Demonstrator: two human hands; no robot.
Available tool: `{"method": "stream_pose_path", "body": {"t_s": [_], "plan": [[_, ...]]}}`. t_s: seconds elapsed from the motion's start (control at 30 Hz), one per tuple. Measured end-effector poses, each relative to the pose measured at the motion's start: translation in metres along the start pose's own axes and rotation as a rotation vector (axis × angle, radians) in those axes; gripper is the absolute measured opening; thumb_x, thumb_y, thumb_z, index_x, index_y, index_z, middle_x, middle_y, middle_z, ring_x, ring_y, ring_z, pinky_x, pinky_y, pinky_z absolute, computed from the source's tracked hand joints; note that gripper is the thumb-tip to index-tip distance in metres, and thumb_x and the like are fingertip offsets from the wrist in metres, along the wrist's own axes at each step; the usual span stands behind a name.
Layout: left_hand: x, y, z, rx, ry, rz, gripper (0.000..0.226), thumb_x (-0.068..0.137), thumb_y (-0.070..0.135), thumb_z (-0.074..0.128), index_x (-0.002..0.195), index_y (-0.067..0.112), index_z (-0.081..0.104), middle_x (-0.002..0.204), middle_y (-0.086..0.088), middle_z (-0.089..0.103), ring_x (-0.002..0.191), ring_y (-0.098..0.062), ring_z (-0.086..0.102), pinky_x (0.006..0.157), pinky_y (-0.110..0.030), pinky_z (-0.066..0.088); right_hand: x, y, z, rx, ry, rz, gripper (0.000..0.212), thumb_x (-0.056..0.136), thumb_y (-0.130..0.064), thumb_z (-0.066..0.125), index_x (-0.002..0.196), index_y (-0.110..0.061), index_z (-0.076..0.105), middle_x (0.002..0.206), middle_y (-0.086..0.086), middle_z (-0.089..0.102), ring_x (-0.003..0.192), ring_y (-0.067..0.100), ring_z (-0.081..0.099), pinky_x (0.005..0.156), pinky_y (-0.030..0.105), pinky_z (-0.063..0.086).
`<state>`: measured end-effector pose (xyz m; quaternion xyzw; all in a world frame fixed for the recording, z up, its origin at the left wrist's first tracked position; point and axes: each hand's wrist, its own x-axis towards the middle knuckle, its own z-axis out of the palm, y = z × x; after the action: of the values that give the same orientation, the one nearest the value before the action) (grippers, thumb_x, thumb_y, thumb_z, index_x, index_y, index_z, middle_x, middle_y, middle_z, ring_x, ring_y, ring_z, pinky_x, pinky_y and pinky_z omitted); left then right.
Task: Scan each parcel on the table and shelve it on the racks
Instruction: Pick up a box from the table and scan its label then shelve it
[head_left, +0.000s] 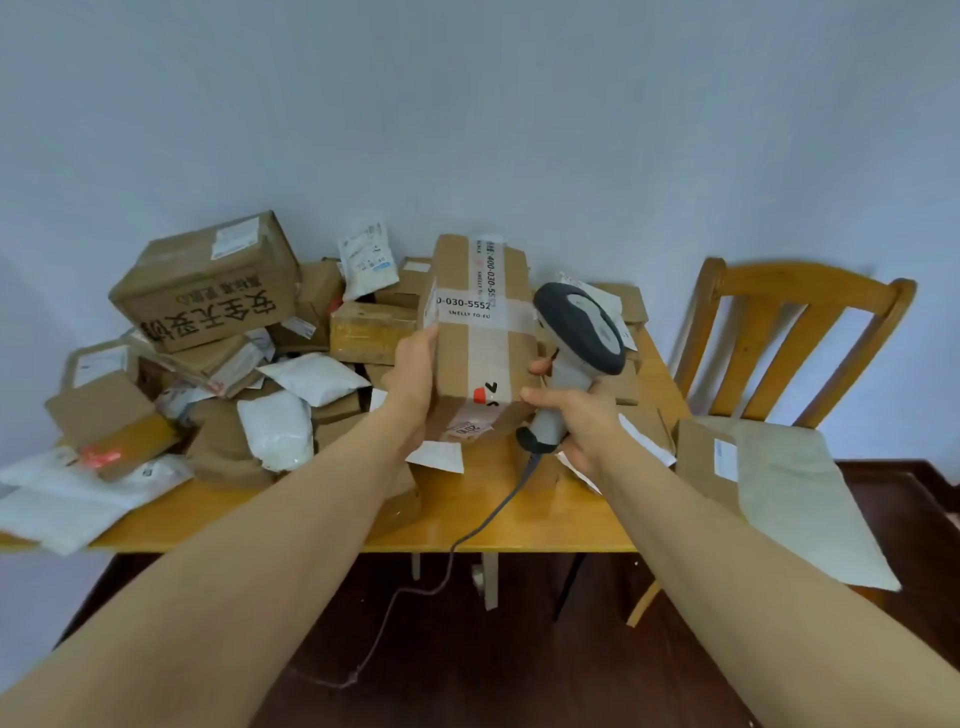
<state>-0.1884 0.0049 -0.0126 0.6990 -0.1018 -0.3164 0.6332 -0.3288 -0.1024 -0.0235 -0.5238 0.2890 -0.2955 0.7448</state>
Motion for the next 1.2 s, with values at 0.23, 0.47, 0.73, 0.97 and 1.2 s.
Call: {"method": "stream_pose_path", "body": {"t_s": [0.23,0.47,0.73,0.97,1.2], "plan": [[-0.078,0.04,-0.028,-0.004,0.063,0.125,0.049,0.088,0.063,0.041,0.111,0.028,0.066,0.109,-0.015,0.068,0.101,-0.034,0.064,0.083,-0.043,0.052,-0.041,-0.029,0.028,0.028,-0.29,-0.073,0.029,0.073,0.015,0.07,0.086,-0.01,0.068,0.093,0.002,0.07,0.095,0.026,0.066,0.083,0.048,0.057],[-0.135,0.039,-0.07,-0.173,0.092,-0.1,0.067,0.07,0.08,0.055,0.106,0.023,0.055,0.104,-0.016,0.068,0.1,-0.034,0.064,0.089,-0.047,0.052,-0.067,-0.046,0.052,0.099,-0.455,-0.094,0.028,0.076,0.015,0.067,0.087,-0.011,0.065,0.091,-0.002,0.071,0.083,0.013,0.069,0.066,0.03,0.059],[-0.153,0.029,-0.115,-0.267,0.332,-0.149,0.044,0.081,0.055,0.068,0.103,0.018,0.065,0.097,-0.004,0.074,0.082,-0.02,0.069,0.089,-0.037,0.051,-0.081,-0.039,0.079,0.234,-0.401,0.082,0.01,0.085,-0.006,0.068,0.089,-0.014,0.064,0.09,0.004,0.072,0.087,0.02,0.069,0.077,0.044,0.059],[-0.16,0.031,-0.136,-0.647,0.222,-0.134,0.051,0.076,0.047,0.064,0.117,0.019,0.057,0.112,-0.014,0.065,0.101,-0.036,0.059,0.089,-0.058,0.042,-0.08,-0.029,0.101,0.366,-0.377,0.222,0.055,0.08,-0.017,0.073,0.132,-0.009,0.055,0.121,0.015,0.067,0.102,0.029,0.067,0.07,0.04,0.059],[-0.158,0.033,-0.153,-0.66,0.063,-0.103,0.051,0.072,0.06,0.061,0.102,0.019,0.065,0.103,-0.014,0.072,0.104,-0.033,0.058,0.091,-0.048,0.038,-0.081,-0.027,0.12,0.383,-0.386,0.237,0.056,0.083,-0.019,0.072,0.135,-0.01,0.054,0.105,0.01,0.071,0.08,0.023,0.07,0.056,0.031,0.055]]}}
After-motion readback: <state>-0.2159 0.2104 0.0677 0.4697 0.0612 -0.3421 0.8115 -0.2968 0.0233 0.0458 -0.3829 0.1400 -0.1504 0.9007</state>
